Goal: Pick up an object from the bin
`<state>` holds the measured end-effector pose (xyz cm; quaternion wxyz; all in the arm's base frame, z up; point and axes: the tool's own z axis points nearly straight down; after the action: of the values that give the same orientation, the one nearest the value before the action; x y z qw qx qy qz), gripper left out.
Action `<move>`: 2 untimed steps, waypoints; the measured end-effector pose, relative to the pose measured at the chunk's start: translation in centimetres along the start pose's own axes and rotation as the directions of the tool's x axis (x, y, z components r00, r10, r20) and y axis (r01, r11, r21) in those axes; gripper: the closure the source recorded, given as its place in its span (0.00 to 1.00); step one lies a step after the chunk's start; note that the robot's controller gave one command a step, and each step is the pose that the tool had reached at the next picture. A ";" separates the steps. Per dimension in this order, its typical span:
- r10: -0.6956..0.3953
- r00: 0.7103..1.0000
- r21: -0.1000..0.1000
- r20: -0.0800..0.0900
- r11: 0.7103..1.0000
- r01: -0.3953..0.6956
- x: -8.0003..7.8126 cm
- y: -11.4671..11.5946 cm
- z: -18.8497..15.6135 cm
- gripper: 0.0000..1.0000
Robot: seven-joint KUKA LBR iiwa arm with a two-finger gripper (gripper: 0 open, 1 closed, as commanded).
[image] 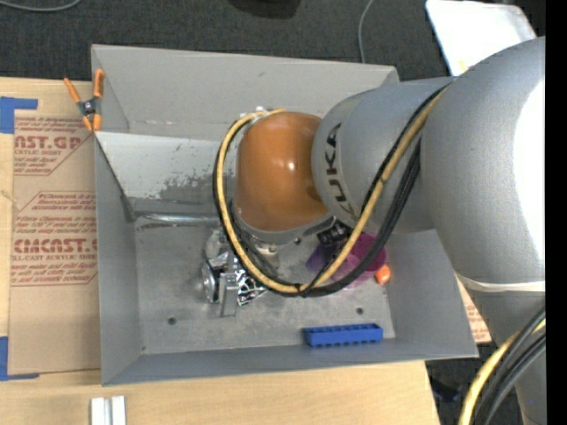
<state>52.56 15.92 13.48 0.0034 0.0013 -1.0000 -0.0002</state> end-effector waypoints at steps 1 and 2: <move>0.002 1.000 -0.001 0.007 1.000 -0.002 -0.2 -0.1 -0.4 0.00; -0.081 0.997 -0.001 0.009 0.997 0.081 -1.3 -4.3 3.1 0.00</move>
Offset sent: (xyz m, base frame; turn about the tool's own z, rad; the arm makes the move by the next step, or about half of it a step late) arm 0.0164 -0.0630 -0.0469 -0.1082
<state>53.86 11.61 10.34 -0.0013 0.0417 -0.9991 -0.0010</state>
